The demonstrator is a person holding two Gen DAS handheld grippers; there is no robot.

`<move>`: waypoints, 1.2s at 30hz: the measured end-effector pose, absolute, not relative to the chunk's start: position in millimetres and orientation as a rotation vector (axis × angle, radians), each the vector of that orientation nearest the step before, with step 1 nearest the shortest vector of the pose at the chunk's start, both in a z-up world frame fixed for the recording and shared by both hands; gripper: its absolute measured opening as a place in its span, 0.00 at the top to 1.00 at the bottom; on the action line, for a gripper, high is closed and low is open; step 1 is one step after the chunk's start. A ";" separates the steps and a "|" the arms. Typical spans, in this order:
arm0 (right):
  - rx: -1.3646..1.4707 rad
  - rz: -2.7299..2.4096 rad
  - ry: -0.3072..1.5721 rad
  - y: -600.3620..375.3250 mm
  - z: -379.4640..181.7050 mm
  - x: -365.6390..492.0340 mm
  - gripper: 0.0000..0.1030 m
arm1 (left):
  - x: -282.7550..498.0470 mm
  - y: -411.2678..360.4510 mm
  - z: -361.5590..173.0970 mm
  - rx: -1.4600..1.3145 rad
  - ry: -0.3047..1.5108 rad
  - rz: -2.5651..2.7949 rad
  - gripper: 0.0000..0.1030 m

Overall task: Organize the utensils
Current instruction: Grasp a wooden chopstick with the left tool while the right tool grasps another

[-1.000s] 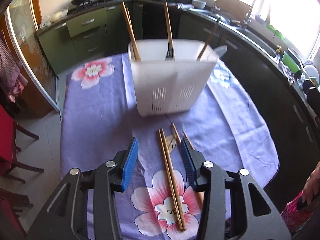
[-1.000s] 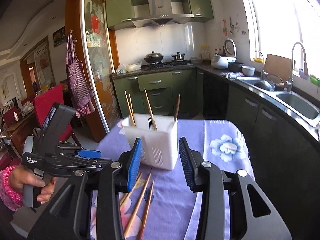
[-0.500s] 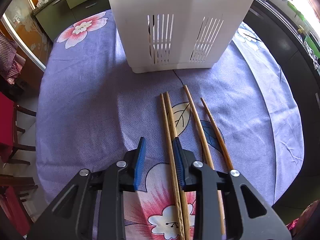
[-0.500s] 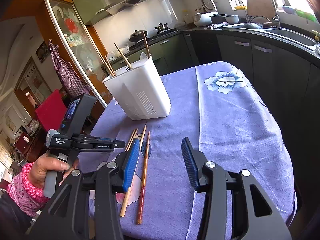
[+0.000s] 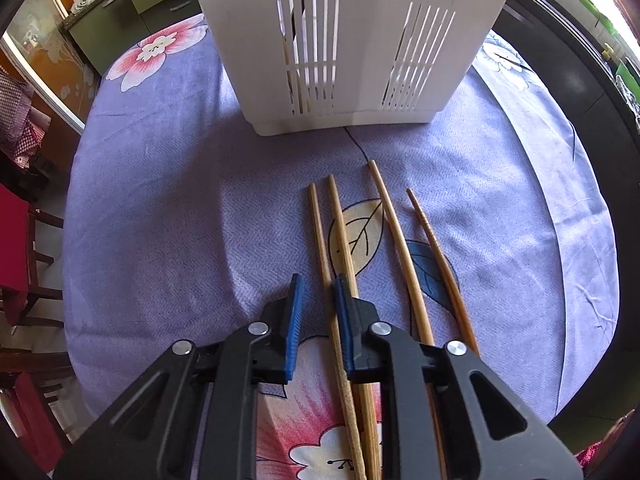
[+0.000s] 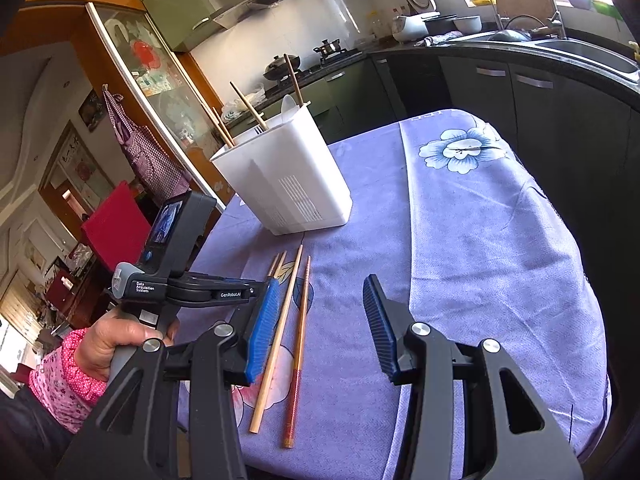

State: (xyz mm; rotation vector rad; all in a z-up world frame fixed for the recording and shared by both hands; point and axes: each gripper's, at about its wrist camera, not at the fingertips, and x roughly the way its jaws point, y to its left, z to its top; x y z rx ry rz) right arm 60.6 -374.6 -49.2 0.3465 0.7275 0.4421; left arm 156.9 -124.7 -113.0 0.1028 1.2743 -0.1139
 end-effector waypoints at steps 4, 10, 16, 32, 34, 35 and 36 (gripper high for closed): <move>0.352 0.449 0.732 -373.0 -50.4 61.3 0.57 | 157.0 -126.2 -113.0 0.108 1.258 -0.104 0.85; 0.344 0.448 0.739 -369.9 -51.6 61.3 0.55 | 155.1 -129.1 -110.0 0.093 1.254 -0.129 0.95; 0.289 0.448 0.772 -360.0 -54.7 70.0 0.55 | 139.6 -114.4 -74.9 0.066 1.155 -0.141 0.95; -0.107 0.441 0.972 -246.7 -116.1 144.9 0.64 | 56.5 -63.9 7.7 0.026 0.870 -0.209 0.95; -0.133 0.425 0.996 -238.5 -122.8 155.5 0.67 | 51.5 -61.1 8.4 0.028 0.862 -0.206 0.95; -0.140 0.422 1.008 -235.1 -125.4 160.4 0.69 | 49.4 -59.3 8.1 0.029 0.858 -0.207 0.95; -0.145 0.418 1.021 -232.3 -128.0 164.3 0.73 | 48.0 -57.8 8.2 0.029 0.855 -0.208 0.95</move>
